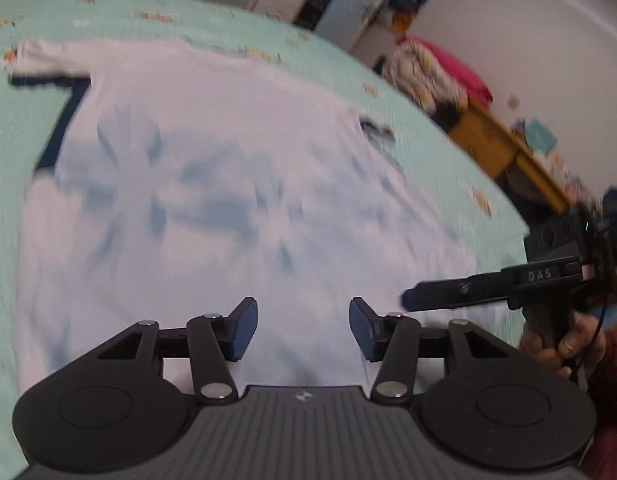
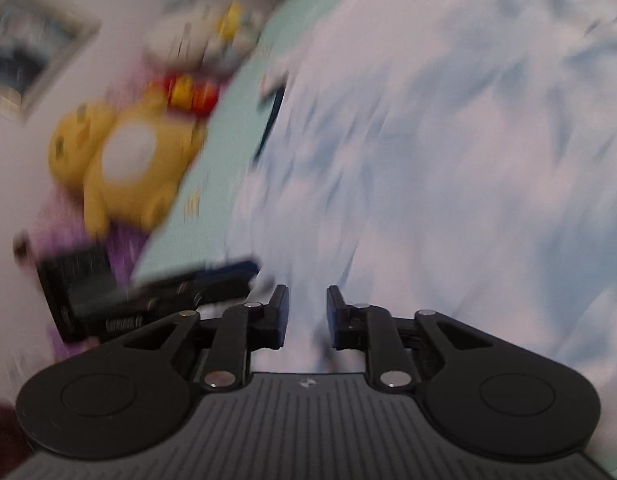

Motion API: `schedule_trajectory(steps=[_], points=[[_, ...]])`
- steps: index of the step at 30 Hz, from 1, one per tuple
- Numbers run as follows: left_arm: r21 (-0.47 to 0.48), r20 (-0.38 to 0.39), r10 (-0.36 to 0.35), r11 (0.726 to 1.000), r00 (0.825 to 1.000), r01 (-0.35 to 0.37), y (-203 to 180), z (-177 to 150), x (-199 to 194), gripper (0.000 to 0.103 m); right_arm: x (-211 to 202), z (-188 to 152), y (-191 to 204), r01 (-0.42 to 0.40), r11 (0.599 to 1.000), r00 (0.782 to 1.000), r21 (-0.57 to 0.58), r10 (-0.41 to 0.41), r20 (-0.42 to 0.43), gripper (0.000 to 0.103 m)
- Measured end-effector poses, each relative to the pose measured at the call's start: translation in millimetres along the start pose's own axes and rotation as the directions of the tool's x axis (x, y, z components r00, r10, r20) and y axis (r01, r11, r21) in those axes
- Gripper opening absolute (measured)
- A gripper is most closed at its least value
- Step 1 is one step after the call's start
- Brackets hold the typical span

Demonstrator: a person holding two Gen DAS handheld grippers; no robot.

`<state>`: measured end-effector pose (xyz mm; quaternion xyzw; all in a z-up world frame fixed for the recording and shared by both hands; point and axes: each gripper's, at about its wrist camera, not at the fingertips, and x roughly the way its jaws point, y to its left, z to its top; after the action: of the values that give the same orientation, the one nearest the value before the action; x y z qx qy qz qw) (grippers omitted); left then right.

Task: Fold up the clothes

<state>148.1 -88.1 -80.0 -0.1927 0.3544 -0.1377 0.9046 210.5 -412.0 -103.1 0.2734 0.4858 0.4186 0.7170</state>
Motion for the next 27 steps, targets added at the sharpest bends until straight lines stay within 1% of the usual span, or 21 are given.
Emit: schedule_trajectory(steps=[1,2,5,8,9,10,11,12,13,14,15,17,18,19,20,21,22,24,25,26,27], points=[[-0.006,0.024,0.011,1.0,1.0,-0.011,5.4,12.1,6.5,0.057,-5.0,13.1,-7.4,-0.008,0.999,0.999,0.034,0.007,0.041,0.023],[-0.006,0.048,0.023,1.0,0.999,-0.023,12.0,22.5,14.0,0.057,-8.6,26.0,-13.5,0.005,0.998,0.997,0.055,-0.009,0.08,0.023],[-0.023,0.114,0.078,0.997,0.99,-0.076,40.0,43.1,40.6,0.059,-10.3,60.9,-32.0,0.029,0.997,0.989,0.067,-0.039,0.145,0.024],[-0.09,0.134,0.217,0.974,0.967,-0.206,82.8,40.7,63.7,0.057,-6.0,93.6,-58.7,0.04,0.994,0.98,0.102,-0.059,0.189,0.024],[-0.102,0.141,0.259,0.964,0.955,-0.246,95.3,35.8,67.3,0.045,-5.0,104.0,-71.4,0.055,0.991,0.976,0.121,-0.079,0.201,0.024],[-0.131,0.165,0.254,0.963,0.953,-0.234,105.2,30.6,64.4,0.039,-4.1,114.2,-85.5,0.075,0.987,0.972,0.142,-0.104,0.212,0.025],[-0.166,0.195,0.231,0.966,0.953,-0.2,113.9,25.3,58.9,0.039,-3.3,124.5,-99.7,0.094,0.982,0.967,0.163,-0.13,0.221,0.025],[-0.196,0.207,0.222,0.963,0.953,-0.182,118.9,23.1,54.1,0.039,-7.1,132.1,-114.5,0.1,0.974,0.956,0.206,-0.151,0.251,0.021],[-0.226,0.211,0.22,0.959,0.953,-0.171,122.4,22.0,49.6,0.039,-12.8,138.8,-129.6,0.098,0.962,0.942,0.256,-0.172,0.286,0.006],[-0.237,0.202,0.227,0.955,0.953,-0.177,120.7,25.1,47.3,0.039,-18.4,145.5,-144.8,0.094,0.947,0.927,0.306,-0.195,0.32,0.0],[-0.242,0.188,0.238,0.952,0.953,-0.19,116.7,29.9,45.9,0.039,-25.9,148.1,-153.6,0.081,0.93,0.908,0.359,-0.217,0.359,0.0],[-0.249,0.16,0.259,0.944,0.953,-0.215,108.9,39.6,43.0,0.038,-38.2,150.0,-149.7,0.08,0.912,0.858,0.402,-0.268,0.438,0.009],[-0.253,0.145,0.27,0.94,0.952,-0.228,104.9,44.4,41.6,0.042,-38.6,152.6,-141.8,0.077,0.924,0.846,0.375,-0.259,0.465,0.021],[-0.243,0.158,0.257,0.946,0.954,-0.214,100.6,52.7,41.9,0.044,-31.4,158.3,-133.5,0.076,0.94,0.854,0.332,-0.233,0.464,0.03],[-0.228,0.181,0.233,0.955,0.955,-0.19,96.1,62.6,42.8,0.046,-22.0,165.0,-125.6,0.076,0.954,0.867,0.29,-0.207,0.453,0.032],[-0.212,0.203,0.21,0.963,0.956,-0.166,91.6,72.4,43.8,0.05,-12.6,171.7,-117.7,0.075,0.966,0.88,0.247,-0.18,0.439,0.032],[-0.196,0.224,0.193,0.969,0.955,-0.15,90.3,81.7,48.1,0.057,-3.2,178.4,-109.8,0.072,0.976,0.892,0.204,-0.155,0.425,0.032],[-0.176,0.211,0.251,0.96,0.945,-0.216,101.1,93.6,68.7,0.063,13.9,191.1,-111.8,0.08,0.982,0.912,0.173,-0.142,0.384,0.032],[-0.167,0.2,0.287,0.952,0.937,-0.256,107.4,99.1,79.8,0.064,20.2,195.9,-115.5,0.114,0.977,0.907,0.18,-0.176,0.382,0.032],[-0.2,0.162,0.347,0.928,0.924,-0.314,119.3,100.3,90.0,0.063,22.0,199.1,-122.6,0.163,0.964,0.888,0.211,-0.237,0.393,0.032],[-0.246,0.11,0.414,0.892,0.904,-0.379,133.5,99.8,99.8,0.045,19.7,200.9,-131.8,0.2,0.945,0.865,0.26,-0.295,0.406,0.023]])
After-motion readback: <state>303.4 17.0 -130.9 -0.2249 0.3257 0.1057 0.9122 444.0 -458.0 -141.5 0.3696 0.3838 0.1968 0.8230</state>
